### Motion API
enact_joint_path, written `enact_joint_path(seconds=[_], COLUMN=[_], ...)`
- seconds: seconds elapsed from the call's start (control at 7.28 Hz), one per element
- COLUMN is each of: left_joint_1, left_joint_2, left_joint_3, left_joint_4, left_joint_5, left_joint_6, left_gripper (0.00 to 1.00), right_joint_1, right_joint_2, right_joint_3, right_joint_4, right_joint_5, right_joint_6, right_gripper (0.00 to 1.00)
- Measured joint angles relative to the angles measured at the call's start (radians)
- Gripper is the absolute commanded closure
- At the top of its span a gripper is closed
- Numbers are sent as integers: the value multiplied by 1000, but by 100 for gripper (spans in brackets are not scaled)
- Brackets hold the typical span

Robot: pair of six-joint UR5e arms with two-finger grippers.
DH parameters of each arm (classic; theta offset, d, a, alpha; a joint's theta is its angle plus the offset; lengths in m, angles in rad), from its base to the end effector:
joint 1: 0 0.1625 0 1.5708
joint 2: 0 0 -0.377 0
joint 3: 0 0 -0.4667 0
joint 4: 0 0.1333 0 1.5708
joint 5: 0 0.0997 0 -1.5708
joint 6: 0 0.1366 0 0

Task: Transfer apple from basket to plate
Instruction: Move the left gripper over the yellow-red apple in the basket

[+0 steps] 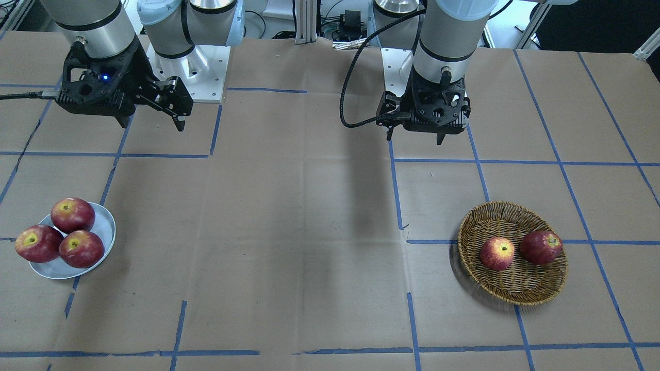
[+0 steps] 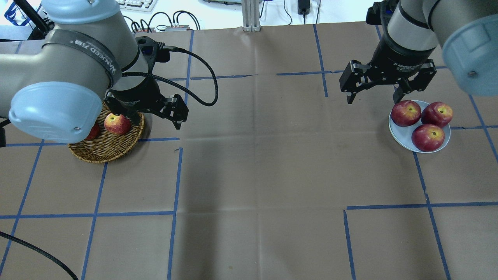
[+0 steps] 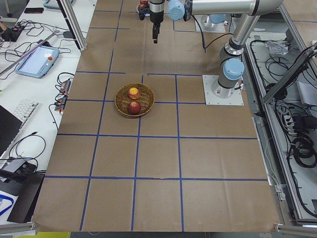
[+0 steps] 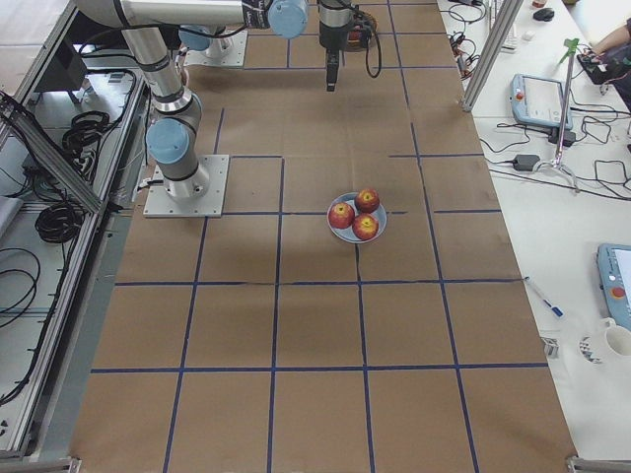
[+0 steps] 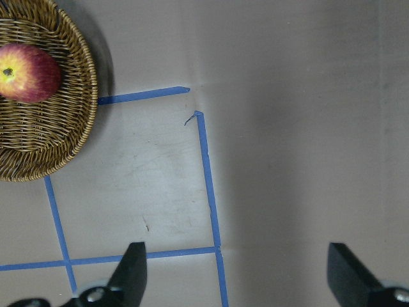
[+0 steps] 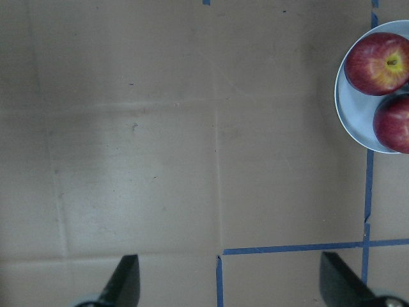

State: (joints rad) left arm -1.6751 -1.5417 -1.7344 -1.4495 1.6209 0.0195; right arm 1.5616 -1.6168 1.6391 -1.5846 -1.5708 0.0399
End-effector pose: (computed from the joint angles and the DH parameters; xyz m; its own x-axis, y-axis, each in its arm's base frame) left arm -0.1830 -0.5333 0.3390 -0.9910 0.1240 -0.0498 0.1234 0.9922 0.0142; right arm 0.1283 -0.5490 0.3913 -0.9988 0.0491 0.0003 0.0491 0.9988 0.0085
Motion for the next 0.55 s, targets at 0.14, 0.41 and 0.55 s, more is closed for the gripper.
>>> enact_joint_path(seconds=[0.14,0.41,0.55], left_joint_1=[0,21,59], left_joint_2=[1,2,0], left_joint_3=[2,4,2], left_joint_4=[0,13,31], left_joint_5=[0,12,41], left_joint_6=[4,78,175], left_gripper=[1,1,1], right_joint_1=[0,0,1], right_joint_2=[0,0,0], right_joint_3=[0,0,0], right_joint_4=[0,0,0], right_joint_5=[0,0,0], right_joint_6=[0,1,1], right_gripper=[0,0,0])
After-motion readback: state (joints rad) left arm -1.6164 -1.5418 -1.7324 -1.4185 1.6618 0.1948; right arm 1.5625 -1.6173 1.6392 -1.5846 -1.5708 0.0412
